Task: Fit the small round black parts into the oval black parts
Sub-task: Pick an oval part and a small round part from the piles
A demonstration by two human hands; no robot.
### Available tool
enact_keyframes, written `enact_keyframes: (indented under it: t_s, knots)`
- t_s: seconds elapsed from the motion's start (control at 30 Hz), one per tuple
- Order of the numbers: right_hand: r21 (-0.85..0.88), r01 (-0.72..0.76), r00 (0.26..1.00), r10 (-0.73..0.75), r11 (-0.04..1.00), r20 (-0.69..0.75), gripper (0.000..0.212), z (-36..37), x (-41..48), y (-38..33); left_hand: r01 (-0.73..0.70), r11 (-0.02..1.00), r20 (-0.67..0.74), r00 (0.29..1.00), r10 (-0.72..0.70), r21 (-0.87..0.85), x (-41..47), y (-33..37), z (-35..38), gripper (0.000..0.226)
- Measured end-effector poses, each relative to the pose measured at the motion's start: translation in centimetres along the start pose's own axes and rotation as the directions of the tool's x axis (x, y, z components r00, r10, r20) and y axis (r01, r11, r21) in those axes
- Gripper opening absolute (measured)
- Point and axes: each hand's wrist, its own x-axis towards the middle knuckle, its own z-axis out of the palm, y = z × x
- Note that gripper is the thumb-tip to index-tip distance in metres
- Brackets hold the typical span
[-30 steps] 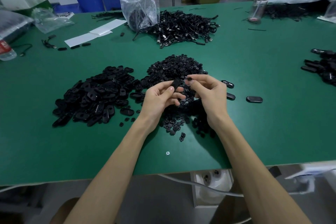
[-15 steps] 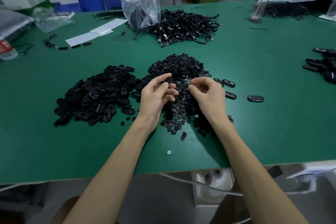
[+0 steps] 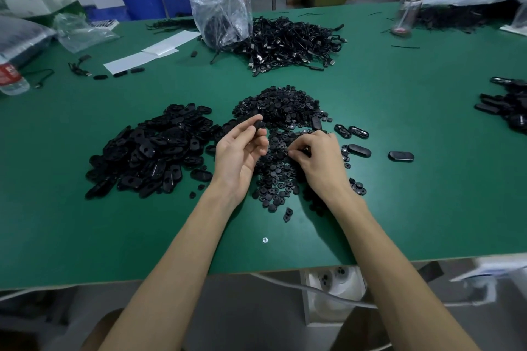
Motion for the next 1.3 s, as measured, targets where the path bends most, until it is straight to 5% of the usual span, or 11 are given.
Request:
enact_keyframes:
  t_s: [0.43,0.57,1.1,1.23,1.3]
  knots:
    - [0.262,-0.002,0.985,0.047,0.965,-0.168,0.018,-0.4,-0.3,-0.2,-0.031,0.994,0.128,0.992,0.018,0.101,-0.3,-0.2,0.1,0.031]
    - [0.291,-0.002,0.974,0.068,0.957,-0.215,0.013,-0.5,-0.3,-0.3,-0.033,0.992,0.149,0.989,0.015,0.120,-0.6,-0.3,0.3,0.015]
    - [0.418,-0.007,0.979,0.091,0.908,-0.182,0.015,-0.8,-0.3,-0.2,-0.055,0.982,0.172,0.985,0.023,0.180,-0.3,-0.8,-0.1,0.019]
    - [0.510,0.000,0.983,0.094,0.860,-0.158,0.015,-0.7,-0.4,-0.3,-0.063,0.982,0.128,0.991,0.040,0.176,-0.2,-0.8,-0.2,0.022]
    - [0.676,-0.025,0.984,0.137,0.737,-0.113,0.016,-1.1,-0.3,-0.3,-0.065,0.984,0.084,0.995,0.051,0.167,-0.1,-0.9,-0.3,0.021]
